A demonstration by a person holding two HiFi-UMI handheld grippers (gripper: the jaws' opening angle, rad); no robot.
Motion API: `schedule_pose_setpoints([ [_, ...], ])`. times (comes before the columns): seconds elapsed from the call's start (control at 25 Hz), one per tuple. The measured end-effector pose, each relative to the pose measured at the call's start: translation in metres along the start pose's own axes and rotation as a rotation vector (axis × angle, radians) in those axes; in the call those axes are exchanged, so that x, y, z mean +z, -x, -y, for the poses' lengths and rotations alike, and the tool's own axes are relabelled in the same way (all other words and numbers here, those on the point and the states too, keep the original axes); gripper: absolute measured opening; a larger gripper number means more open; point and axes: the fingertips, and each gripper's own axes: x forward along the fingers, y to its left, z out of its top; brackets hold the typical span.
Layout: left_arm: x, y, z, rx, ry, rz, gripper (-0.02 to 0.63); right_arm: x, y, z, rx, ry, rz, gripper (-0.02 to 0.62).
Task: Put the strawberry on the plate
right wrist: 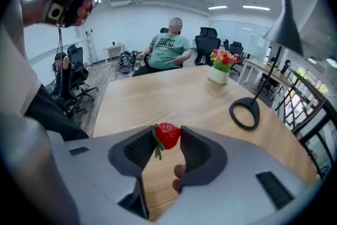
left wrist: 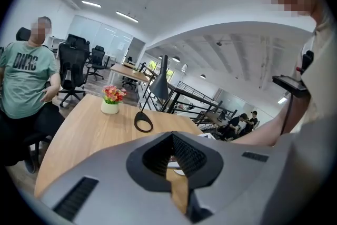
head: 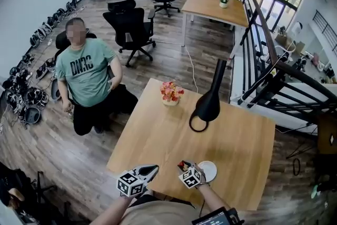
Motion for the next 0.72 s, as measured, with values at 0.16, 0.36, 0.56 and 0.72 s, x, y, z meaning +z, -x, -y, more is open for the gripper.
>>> schedule_pose_setpoints([
  [0.16,0.010,-0.011,0.012,-0.051,-0.034,0.007,0.005,0.024,0.051,0.012,-0.072,-0.033,0.083,0.150],
  [0.36,0.022,-0.026,0.023,-0.117,-0.077,0.020,0.005,0.053,0.108,0.024,-0.162,-0.064,0.186,0.150],
  [0.56,0.034,-0.031,0.040,-0.167,-0.078,0.047,0.005,0.076,0.166,0.025,-0.229,-0.094,0.282,0.150],
  [0.72,0.042,-0.033,0.054,-0.202,-0.086,0.056,0.004,0.089,0.207,0.025,-0.262,-0.140,0.362,0.150],
])
